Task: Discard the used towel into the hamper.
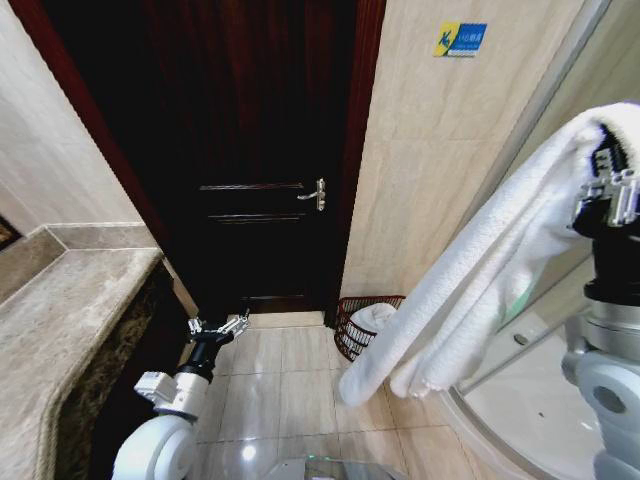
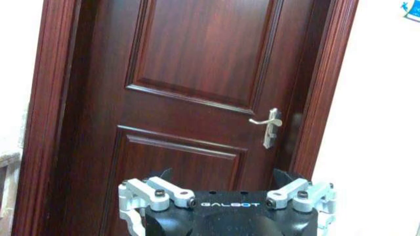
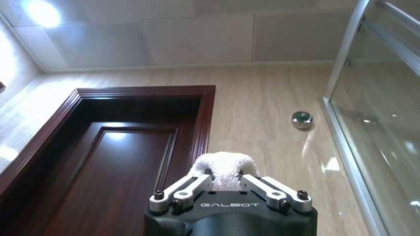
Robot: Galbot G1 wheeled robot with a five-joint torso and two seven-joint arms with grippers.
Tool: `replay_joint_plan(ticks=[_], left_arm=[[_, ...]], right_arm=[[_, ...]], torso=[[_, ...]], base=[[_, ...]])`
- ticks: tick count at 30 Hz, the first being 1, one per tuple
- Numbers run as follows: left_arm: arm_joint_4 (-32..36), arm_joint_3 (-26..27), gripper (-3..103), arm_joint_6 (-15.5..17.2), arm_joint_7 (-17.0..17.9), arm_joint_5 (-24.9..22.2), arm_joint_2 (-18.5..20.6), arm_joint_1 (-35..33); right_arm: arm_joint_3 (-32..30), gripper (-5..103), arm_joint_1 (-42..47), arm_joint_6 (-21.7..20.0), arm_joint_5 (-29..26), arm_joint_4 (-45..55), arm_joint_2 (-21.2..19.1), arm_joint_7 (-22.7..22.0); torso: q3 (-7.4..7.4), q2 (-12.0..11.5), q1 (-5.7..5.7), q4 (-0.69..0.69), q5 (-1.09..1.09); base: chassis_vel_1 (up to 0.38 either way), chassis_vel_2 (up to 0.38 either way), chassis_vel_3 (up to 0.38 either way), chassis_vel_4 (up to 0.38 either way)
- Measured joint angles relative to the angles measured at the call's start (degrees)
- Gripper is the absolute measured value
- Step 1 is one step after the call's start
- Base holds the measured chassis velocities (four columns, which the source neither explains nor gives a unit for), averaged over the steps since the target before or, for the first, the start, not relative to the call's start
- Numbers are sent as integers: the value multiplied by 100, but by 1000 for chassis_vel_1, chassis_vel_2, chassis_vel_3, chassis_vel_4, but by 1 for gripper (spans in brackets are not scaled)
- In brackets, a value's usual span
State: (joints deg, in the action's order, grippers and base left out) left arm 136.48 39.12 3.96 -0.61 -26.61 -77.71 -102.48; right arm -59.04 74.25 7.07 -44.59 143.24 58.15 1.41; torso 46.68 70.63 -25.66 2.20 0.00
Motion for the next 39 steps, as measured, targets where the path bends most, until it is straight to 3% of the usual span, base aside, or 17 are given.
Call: replay_joint_plan(ticks=[17,31,34,39], left_arm=[[0,0,100,0,0,0,0,0],[0,0,100,0,0,0,0,0],[0,0,100,0,0,0,1,1],[0,0,100,0,0,0,0,0]], right_arm=[[190,7,-337,-39,-20,-1,-164,-136],[737,7,-1665,-125,-222,-596,-1017,-326],[946,7,-2217,-72,-262,-1135,-1300,-344],[1123,7,-2733,34,-263,-1705,-1409,-308]], torso=[[1,-1,-2,-1,0],[1,-1,-4,1,-1],[2,-2,-5,0,1],[0,-1,1,1,1]], base=[[-72,73,72,-71],[-86,97,88,-95],[-43,33,38,-31],[0,0,0,0]])
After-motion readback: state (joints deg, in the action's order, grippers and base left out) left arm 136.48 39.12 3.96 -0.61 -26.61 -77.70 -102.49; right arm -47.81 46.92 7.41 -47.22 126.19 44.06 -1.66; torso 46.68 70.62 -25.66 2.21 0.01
